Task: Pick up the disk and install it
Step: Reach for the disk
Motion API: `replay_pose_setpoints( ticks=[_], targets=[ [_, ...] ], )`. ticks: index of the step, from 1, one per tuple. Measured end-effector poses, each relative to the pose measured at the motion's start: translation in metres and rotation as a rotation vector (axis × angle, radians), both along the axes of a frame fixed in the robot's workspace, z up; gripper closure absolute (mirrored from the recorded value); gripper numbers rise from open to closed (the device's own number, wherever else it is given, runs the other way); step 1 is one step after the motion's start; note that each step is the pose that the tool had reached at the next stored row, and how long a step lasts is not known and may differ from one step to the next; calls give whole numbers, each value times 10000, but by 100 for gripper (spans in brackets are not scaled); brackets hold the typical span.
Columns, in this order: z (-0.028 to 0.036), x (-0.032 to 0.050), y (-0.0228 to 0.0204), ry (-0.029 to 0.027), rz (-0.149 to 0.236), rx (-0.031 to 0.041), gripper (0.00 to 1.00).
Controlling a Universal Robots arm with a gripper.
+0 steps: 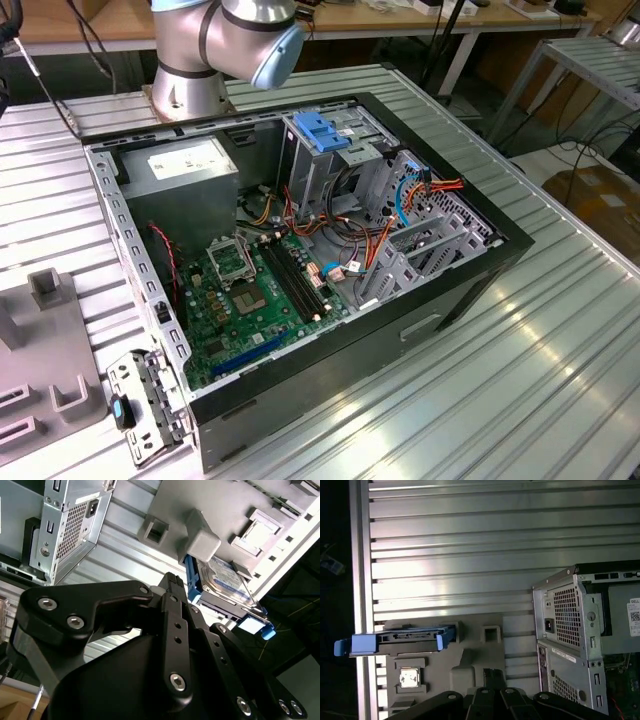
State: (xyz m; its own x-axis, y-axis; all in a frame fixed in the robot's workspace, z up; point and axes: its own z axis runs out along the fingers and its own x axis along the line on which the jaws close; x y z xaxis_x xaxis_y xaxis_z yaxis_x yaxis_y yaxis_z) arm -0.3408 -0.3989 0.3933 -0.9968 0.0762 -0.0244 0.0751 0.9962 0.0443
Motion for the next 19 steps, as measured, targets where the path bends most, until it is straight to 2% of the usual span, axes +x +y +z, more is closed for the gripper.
replay_pose_setpoints(
  ticks=[2,9,19],
  targets=[
    [0,-62,0,-1,0,0,89],
    [0,-151,0,0,1,0,89],
    [-1,-337,12,-1,0,1,89]
  ],
)
